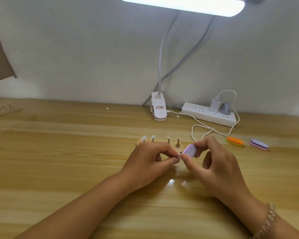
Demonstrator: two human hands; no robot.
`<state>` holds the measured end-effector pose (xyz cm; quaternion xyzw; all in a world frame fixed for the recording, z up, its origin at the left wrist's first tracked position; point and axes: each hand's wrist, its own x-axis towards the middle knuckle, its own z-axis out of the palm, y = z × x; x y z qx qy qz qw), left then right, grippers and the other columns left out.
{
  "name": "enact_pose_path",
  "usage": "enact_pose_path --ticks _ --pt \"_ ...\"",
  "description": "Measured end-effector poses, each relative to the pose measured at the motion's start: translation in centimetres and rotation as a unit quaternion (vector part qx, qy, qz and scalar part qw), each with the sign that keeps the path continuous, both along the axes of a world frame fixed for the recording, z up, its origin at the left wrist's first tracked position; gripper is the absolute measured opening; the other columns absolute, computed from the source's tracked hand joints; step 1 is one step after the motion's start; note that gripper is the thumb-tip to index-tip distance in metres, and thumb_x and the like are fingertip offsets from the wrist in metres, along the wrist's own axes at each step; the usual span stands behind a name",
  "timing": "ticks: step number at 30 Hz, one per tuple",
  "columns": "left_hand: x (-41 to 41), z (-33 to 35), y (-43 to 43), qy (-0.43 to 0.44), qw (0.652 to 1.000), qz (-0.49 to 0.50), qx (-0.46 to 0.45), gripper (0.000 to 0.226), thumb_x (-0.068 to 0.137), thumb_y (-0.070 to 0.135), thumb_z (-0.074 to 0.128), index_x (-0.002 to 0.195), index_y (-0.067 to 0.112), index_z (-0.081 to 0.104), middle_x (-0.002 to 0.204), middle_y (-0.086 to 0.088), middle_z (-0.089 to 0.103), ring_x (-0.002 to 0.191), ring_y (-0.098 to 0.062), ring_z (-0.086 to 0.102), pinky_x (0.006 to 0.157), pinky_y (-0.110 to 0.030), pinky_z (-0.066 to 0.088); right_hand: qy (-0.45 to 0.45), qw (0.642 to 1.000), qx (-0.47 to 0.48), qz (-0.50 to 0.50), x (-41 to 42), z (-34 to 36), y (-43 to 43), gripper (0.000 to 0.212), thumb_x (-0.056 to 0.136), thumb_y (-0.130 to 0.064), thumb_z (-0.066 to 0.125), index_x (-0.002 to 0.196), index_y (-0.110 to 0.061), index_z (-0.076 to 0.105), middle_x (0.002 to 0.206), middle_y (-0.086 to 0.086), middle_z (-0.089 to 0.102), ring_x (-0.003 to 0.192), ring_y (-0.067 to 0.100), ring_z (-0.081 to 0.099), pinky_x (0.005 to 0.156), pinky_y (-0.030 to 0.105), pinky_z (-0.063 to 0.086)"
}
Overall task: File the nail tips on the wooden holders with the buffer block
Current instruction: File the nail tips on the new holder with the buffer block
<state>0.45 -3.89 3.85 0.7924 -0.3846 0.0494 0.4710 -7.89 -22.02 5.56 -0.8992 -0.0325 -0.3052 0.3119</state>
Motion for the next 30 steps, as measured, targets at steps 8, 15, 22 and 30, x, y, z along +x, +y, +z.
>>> enact_pose_path --ticks 8,15,22,30 --pt "0.0 -0.1 0.1 -0.038 0.999 -0.002 0.036 0.012 0.090 0.024 0.070 0.096 0.033 0.074 0.068 0.040 0.059 0.050 0.001 0.056 0.061 -0.025 0.044 0.010 0.999 -0.021 0.038 -0.1 0.0 0.5 0.034 0.077 -0.055 0.072 0.090 -0.028 0.058 0.075 -0.019 0.058 0.053 0.014 0.049 0.050 0.027 0.038" --pt "-0.2 0.1 0.1 -0.034 0.998 -0.008 0.048 0.013 0.089 0.032 0.066 0.099 0.035 0.073 0.072 0.031 0.062 0.057 -0.004 0.061 0.068 -0.031 0.051 0.002 0.997 -0.068 0.040 -0.3 -0.2 0.7 0.033 0.078 -0.058 0.062 0.094 -0.029 0.061 0.077 -0.022 0.057 0.052 0.010 0.047 0.050 0.021 0.036" --pt "0.0 0.4 -0.2 -0.103 0.985 0.133 -0.034 0.004 0.088 0.029 0.072 0.088 0.033 0.071 0.101 0.019 0.067 0.090 -0.004 0.061 0.085 -0.029 0.049 0.037 0.999 0.034 -0.021 0.5 -0.2 -0.7 0.031 0.080 -0.062 0.051 0.091 -0.034 0.058 0.083 -0.020 0.063 0.068 0.008 0.060 0.067 0.040 0.051" --pt "1.5 0.8 -0.6 -0.090 0.967 0.238 0.000 0.009 0.086 0.033 0.073 0.086 0.039 0.067 0.086 0.021 0.065 0.092 -0.006 0.046 0.091 -0.033 0.031 0.088 0.994 -0.064 0.006 0.4 -0.4 -0.1 0.045 0.086 -0.063 0.034 0.106 -0.028 0.054 0.098 -0.014 0.062 0.093 0.008 0.056 0.082 0.030 0.042"
